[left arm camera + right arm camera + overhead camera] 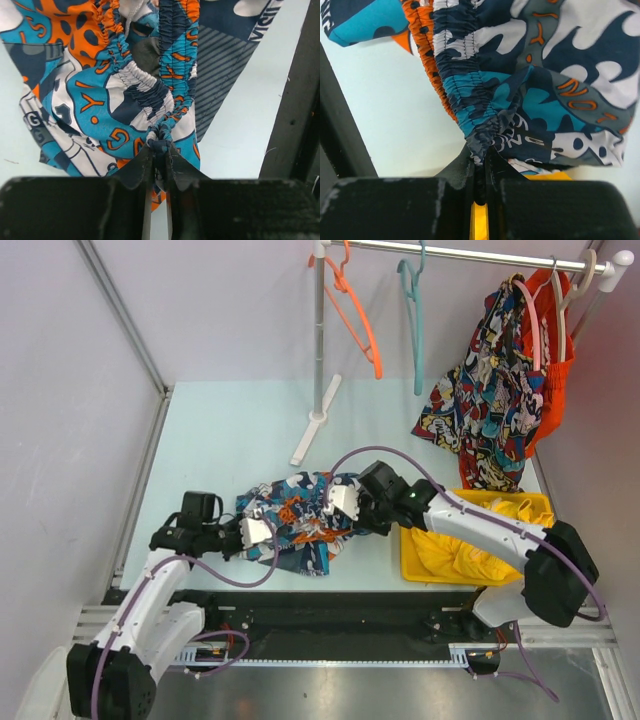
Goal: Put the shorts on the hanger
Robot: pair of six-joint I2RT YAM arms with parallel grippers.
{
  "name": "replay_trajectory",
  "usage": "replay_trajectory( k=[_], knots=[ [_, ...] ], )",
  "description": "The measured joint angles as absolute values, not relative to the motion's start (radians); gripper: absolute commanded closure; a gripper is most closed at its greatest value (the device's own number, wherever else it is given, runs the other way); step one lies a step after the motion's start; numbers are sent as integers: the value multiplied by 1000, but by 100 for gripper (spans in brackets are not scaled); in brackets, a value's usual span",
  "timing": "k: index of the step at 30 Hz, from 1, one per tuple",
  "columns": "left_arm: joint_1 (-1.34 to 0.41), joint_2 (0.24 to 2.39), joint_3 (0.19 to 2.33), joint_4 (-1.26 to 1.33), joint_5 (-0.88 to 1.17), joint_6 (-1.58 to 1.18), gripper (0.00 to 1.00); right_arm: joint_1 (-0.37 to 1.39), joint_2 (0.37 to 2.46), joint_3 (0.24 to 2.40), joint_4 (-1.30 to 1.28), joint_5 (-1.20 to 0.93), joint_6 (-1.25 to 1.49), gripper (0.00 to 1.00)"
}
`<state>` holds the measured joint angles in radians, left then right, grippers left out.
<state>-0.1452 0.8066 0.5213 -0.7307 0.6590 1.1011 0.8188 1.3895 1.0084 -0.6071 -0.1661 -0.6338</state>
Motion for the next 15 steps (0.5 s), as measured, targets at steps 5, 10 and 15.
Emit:
replay_trajectory(
  k=[5, 10, 15],
  knots=[
    [-184, 864, 512, -686, 626, 1100, 72, 831, 1434, 995, -568, -166, -655, 52],
    [-210, 896, 521, -704, 609, 1092, 41, 838, 1422, 995, -566, -154, -664, 30],
    [-213, 834, 627, -829, 616, 1053, 17, 892, 1261, 997, -635, -126, -653, 13]
  ],
)
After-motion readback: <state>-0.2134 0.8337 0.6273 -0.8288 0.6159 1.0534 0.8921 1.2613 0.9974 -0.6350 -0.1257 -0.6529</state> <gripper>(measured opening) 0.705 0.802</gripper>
